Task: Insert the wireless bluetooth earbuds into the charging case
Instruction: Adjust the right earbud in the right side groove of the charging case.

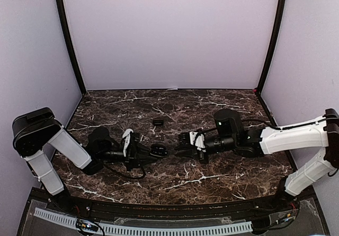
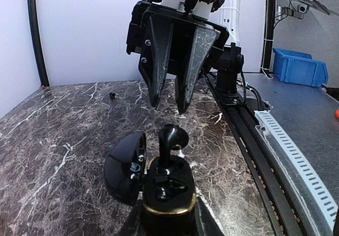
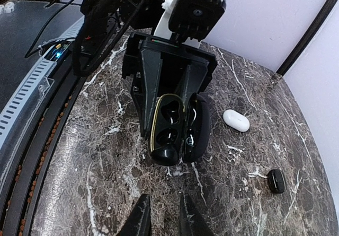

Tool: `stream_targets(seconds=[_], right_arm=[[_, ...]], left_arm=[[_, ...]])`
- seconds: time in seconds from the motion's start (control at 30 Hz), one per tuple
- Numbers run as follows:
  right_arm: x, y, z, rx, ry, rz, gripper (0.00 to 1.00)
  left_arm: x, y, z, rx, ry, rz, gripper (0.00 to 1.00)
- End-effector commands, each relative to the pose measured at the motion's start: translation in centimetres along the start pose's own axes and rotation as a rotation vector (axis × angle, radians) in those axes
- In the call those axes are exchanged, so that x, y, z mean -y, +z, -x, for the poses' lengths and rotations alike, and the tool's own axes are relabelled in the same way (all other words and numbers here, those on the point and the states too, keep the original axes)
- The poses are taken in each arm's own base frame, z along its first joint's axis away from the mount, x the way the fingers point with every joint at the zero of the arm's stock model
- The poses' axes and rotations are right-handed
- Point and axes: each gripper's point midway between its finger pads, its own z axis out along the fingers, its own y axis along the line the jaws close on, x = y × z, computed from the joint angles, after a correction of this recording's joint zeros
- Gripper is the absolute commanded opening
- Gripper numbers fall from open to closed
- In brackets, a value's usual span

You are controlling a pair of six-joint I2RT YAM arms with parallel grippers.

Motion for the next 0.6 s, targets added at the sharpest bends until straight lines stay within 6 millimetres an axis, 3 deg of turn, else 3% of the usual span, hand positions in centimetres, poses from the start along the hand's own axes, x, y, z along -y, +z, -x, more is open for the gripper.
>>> stream_targets(seconds=[0.0,0.57], right_arm=[[-0.2,0.8,0.9,0.011,-0.054,0.024,0.18],[-0.4,1.9,2.1,0.046,-0.103,0.026,0.25]], left_arm=[[0.8,-0.2,1.0,0.021,0.05,-0.046,0.08],[0.8,0.1,0.9,0.015,0.03,-0.066,0.08]])
